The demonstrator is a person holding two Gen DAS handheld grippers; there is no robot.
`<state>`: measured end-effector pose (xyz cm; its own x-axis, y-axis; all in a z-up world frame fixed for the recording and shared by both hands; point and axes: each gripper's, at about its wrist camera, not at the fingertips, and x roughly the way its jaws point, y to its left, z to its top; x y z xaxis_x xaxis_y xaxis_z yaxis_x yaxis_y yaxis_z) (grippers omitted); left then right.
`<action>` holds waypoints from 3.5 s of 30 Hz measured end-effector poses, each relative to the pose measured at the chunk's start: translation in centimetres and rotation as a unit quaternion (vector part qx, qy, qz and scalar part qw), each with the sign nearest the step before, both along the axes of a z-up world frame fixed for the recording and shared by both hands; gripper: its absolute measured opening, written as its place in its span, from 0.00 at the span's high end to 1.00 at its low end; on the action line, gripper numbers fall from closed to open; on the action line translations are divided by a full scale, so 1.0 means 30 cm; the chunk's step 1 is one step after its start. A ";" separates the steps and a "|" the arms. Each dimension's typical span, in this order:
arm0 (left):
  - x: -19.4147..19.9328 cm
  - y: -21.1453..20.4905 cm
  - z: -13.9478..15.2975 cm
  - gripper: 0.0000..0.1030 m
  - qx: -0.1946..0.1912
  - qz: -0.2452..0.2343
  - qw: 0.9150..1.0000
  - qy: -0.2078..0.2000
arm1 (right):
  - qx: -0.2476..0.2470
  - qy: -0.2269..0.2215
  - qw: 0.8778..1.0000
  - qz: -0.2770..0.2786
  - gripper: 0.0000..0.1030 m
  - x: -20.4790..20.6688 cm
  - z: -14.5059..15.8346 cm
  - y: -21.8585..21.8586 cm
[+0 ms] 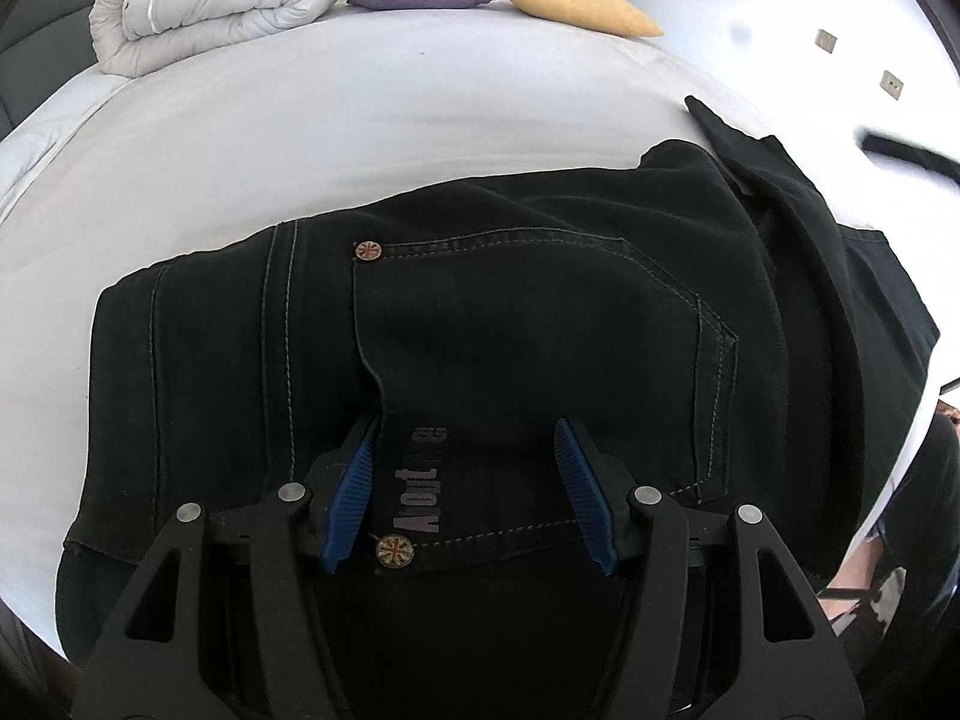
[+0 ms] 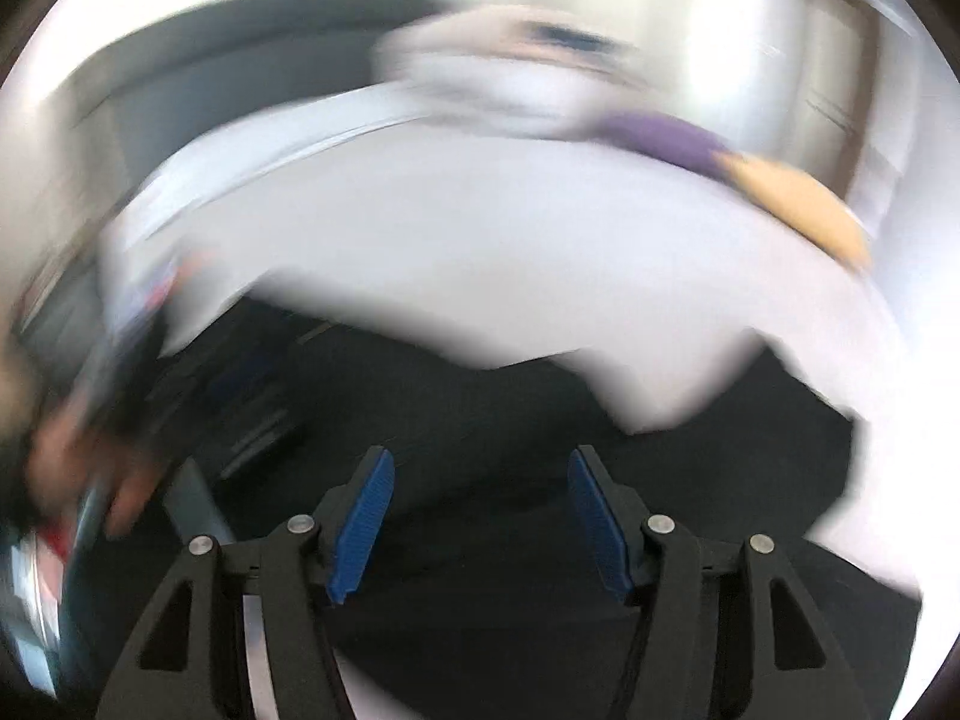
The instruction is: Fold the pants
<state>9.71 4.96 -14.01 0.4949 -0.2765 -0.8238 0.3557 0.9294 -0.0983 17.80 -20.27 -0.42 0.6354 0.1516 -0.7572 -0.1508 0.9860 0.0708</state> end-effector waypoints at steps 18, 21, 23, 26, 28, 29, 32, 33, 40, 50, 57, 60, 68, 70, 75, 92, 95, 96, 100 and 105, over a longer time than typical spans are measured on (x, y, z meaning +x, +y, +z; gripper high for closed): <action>-0.073 0.078 -0.040 0.43 -0.012 0.009 1.000 -0.014 | -0.016 0.177 0.956 -0.232 0.60 0.685 -0.342 -0.367; -0.080 0.075 -0.042 0.43 -0.011 0.010 1.000 -0.015 | 0.049 0.157 0.957 -0.238 0.94 0.632 -0.291 -0.456; -0.081 0.076 -0.040 0.43 -0.013 0.013 1.000 -0.015 | 0.076 0.127 0.957 -0.250 0.96 0.572 -0.232 -0.516; -0.081 0.074 -0.040 0.43 -0.013 0.016 1.000 -0.011 | 0.141 0.058 0.954 -0.256 0.96 0.374 -0.110 -0.623; -0.074 0.071 -0.035 0.43 -0.013 0.018 1.000 -0.009 | 0.179 0.008 0.946 -0.269 0.96 0.189 -0.029 -0.717; -0.072 0.069 -0.034 0.43 -0.011 0.019 1.000 -0.008 | 0.192 -0.010 0.941 -0.280 0.96 0.102 -0.001 -0.743; -0.062 0.060 -0.023 0.43 -0.008 0.023 1.000 -0.004 | 0.238 -0.052 0.909 -0.338 0.96 -0.206 0.017 -0.911; -0.058 0.055 -0.020 0.43 -0.008 0.026 1.000 -0.003 | 0.255 -0.058 0.893 -0.367 0.96 -0.333 -0.007 -0.970; -0.054 0.001 0.008 0.38 0.011 0.043 0.999 0.008 | 0.335 -0.027 0.796 -0.503 0.96 -0.783 -0.286 -1.177; -0.096 -0.058 0.039 0.37 0.013 0.070 0.997 0.015 | 0.427 -0.056 0.767 -0.476 0.37 -0.717 -0.380 -1.107; -0.097 -0.066 0.023 0.30 0.015 0.073 0.997 0.022 | 0.446 -0.035 0.764 -0.465 0.49 -0.598 -0.422 -1.120; -0.095 -0.075 0.019 0.29 0.017 0.072 0.997 0.022 | 0.459 -0.031 0.757 -0.464 0.94 -0.584 -0.449 -1.149; -0.098 -0.080 0.019 0.24 0.020 0.069 0.997 0.022 | 0.426 -0.056 0.758 -0.491 0.97 -0.749 -0.434 -1.142; -0.091 -0.095 0.016 0.23 0.026 0.067 0.997 0.021 | 0.429 -0.054 0.755 -0.493 0.97 -0.767 -0.450 -1.137; -0.085 -0.102 0.023 0.23 0.027 0.060 0.998 0.023 | 0.416 -0.052 0.763 -0.492 0.97 -0.793 -0.416 -1.124; -0.192 -0.025 0.062 0.23 0.004 0.080 0.997 -0.016 | 0.336 -0.056 0.789 -0.511 0.41 -0.917 -0.282 -1.118; -0.214 -0.029 0.098 0.22 -0.012 0.086 0.996 -0.035 | 0.340 -0.062 0.822 -0.453 0.41 -0.865 -0.202 -1.017; -0.219 -0.034 0.113 0.22 -0.023 0.083 0.995 -0.040 | 0.353 -0.050 0.839 -0.411 0.41 -0.808 -0.185 -0.951; -0.220 -0.123 0.120 0.22 -0.029 0.045 0.997 -0.046 | 0.399 0.012 0.883 -0.246 0.47 -0.570 -0.183 -0.652; -0.227 -0.186 0.020 0.23 -0.017 0.016 1.000 -0.014 | 0.367 0.117 0.916 -0.113 0.60 -0.367 -0.295 -0.310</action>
